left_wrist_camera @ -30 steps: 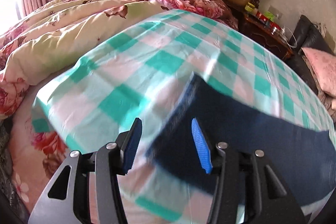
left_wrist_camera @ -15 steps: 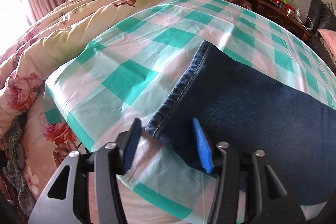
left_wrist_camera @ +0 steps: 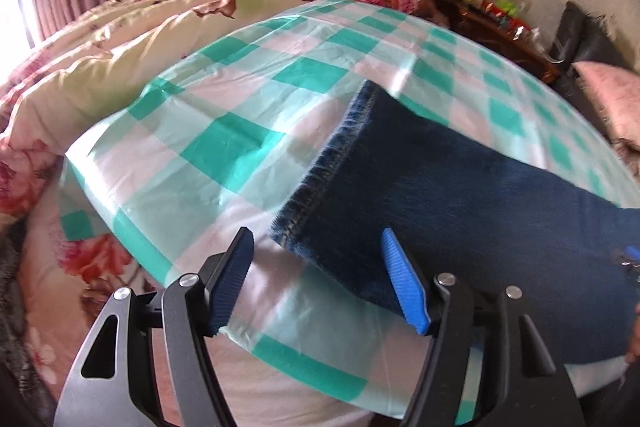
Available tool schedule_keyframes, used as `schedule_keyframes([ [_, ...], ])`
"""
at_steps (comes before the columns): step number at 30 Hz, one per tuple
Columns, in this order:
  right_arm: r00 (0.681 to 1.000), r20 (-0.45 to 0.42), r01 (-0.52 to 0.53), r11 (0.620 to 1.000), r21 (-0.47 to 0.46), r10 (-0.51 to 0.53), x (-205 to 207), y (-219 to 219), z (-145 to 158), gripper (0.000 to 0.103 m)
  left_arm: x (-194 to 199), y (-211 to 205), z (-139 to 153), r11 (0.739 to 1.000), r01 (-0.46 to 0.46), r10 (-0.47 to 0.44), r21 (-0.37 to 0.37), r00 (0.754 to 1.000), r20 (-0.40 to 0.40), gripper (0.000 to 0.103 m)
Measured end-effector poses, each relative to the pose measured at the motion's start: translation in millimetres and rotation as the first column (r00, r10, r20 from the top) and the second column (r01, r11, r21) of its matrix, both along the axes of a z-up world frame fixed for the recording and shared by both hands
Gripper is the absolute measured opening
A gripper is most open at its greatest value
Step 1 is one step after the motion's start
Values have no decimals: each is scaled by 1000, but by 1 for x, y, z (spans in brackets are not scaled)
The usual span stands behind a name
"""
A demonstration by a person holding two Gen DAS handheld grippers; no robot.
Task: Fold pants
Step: 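Grasp the jeans hem with the left tool while the right tool grasps the leg edge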
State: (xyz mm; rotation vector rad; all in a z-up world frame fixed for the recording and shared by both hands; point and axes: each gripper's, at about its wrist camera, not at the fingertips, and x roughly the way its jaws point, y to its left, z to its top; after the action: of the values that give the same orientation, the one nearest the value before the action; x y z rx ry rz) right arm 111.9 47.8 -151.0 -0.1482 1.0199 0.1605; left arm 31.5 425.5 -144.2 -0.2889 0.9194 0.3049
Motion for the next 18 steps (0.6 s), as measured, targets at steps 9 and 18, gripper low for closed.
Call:
schedule_keyframes([
  [9, 1000, 5, 12, 1000, 0, -12, 1, 0, -2, 86, -9, 6, -2, 997, 64, -63, -39, 997, 36, 56],
  [18, 1000, -3, -14, 1000, -1, 14, 6, 2, 1, 78, -1, 12, -1, 992, 98, -94, -84, 995, 45, 22],
])
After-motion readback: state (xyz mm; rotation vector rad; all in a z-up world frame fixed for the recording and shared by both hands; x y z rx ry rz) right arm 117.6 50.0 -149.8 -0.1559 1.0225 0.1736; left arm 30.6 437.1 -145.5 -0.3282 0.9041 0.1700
